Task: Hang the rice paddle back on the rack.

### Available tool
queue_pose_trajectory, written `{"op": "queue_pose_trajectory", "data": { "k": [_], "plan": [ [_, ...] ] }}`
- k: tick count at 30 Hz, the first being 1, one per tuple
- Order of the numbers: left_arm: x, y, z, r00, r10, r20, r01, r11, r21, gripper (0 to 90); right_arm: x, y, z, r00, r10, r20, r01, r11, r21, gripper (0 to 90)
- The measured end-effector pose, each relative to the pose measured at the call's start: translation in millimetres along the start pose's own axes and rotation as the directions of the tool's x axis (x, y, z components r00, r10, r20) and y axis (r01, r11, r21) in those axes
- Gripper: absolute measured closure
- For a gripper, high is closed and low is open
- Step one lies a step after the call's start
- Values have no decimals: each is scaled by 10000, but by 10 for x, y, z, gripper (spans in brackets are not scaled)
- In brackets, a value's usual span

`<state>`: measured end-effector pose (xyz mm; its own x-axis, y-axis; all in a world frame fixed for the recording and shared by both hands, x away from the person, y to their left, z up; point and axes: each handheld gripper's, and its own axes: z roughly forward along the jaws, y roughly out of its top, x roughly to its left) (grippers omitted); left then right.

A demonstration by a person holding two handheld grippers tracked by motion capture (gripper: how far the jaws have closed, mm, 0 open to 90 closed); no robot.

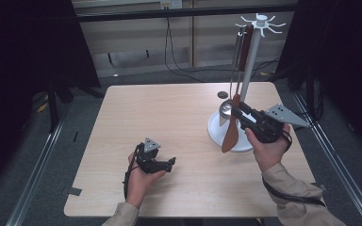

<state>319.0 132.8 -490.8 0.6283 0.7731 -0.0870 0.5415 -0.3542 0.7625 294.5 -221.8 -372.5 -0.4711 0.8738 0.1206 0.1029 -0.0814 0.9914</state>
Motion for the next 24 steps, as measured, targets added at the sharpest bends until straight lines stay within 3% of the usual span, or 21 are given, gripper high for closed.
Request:
{"op": "queue_pose_trajectory", "data": {
  "k": [8,24],
  "plan": [
    [-2,4,5,9999,98,32,-98,9999,89,157,-47,159,-90,9986,-344,406,368,9976,-591,669],
    [-10,4,29,10000,18,38,-18,10000,52,157,-79,382,-137,9947,-482,908,613,9871,-1476,669]
  ]
}}
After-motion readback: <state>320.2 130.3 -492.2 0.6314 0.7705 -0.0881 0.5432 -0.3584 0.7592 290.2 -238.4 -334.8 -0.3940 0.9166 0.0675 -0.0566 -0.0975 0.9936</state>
